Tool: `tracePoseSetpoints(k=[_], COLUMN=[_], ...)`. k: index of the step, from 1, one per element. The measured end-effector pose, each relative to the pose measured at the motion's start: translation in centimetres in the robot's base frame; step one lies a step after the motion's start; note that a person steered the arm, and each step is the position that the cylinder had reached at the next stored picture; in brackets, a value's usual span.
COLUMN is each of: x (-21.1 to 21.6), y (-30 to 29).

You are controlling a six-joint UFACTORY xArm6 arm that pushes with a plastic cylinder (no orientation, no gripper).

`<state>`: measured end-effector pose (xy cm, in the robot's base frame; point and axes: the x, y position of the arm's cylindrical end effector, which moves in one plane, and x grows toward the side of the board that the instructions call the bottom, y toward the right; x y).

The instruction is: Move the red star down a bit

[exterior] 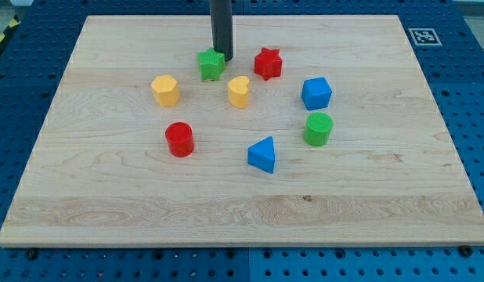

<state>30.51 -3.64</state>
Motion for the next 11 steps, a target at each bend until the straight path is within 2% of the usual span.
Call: tracePoseSetpoints(k=[2, 4, 7, 9, 11], x=[0.0, 0.0, 0.1, -1.5, -0.8], y=[1.1, 4.5, 5.3, 5.7, 10.9])
